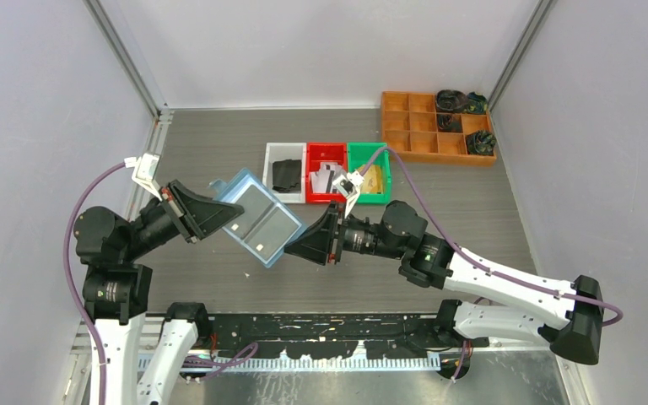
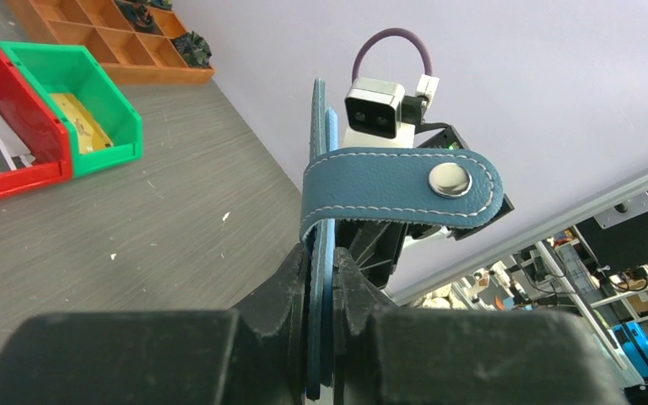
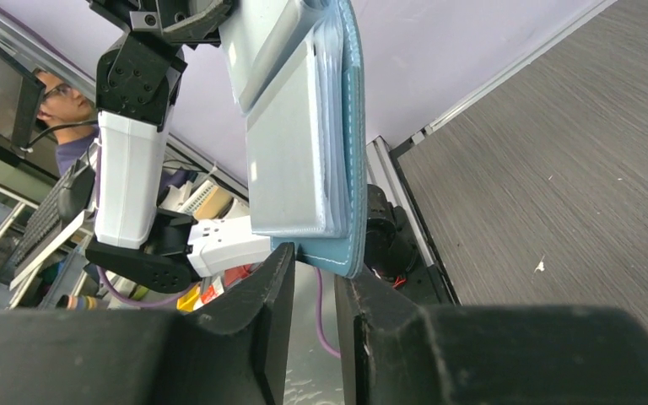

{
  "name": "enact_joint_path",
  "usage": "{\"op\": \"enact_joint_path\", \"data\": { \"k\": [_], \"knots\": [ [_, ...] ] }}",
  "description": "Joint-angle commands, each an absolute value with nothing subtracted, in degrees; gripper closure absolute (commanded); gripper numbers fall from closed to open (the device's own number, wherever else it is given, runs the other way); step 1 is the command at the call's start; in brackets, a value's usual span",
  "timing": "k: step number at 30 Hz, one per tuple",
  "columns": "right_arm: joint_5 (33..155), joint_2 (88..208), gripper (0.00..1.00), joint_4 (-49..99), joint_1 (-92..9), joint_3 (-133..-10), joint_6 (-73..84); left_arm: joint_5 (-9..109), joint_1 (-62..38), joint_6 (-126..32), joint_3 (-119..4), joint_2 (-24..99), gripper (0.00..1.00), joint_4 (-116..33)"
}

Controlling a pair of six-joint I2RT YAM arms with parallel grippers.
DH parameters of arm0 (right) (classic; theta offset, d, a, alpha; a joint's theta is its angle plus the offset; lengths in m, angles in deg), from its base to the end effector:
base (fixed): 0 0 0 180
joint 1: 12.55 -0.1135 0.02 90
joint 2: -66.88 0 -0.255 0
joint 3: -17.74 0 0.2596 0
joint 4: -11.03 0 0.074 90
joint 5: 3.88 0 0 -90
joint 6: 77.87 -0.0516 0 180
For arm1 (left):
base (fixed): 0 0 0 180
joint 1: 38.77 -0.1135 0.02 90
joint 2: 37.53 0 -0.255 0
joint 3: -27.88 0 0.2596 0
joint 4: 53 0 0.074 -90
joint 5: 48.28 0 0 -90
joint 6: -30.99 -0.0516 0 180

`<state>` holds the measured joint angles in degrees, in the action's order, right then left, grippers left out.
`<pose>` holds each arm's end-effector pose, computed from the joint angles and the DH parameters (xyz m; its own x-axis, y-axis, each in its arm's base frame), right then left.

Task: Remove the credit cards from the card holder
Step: Remove the credit card from the card holder.

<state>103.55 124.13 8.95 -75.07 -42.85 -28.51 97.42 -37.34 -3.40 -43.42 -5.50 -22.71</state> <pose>0.1081 0.2412 0.3547 -0.6078 0.1780 -0.7739 -0.7751 0.0787 0.6269 0.1055 -0.0453 0.4292 -0.5966 -0.4503 -0.6643 0.5974 0.3035 -0.7423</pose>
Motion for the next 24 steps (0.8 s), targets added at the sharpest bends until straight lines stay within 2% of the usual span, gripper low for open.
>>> {"op": "enact_joint_path", "data": {
  "k": [1, 13, 24],
  "knots": [
    [100.23, 124.01, 0.69, 5.8, -75.35, -46.46, -27.82, 97.7, -37.46, -2.24, -45.1, -5.54, 1.0, -26.31],
    [96.11, 125.95, 0.64, 3.39, -75.51, -47.2, -29.6, 97.73, -37.46, -2.34, -45.28, -5.97, 1.0, -26.17],
    [89.82, 127.62, 0.45, -1.31, -77.33, -47.75, -28.78, 97.63, -37.47, -1.53, -45.44, -6.24, 1.0, -26.55]
  ]
}}
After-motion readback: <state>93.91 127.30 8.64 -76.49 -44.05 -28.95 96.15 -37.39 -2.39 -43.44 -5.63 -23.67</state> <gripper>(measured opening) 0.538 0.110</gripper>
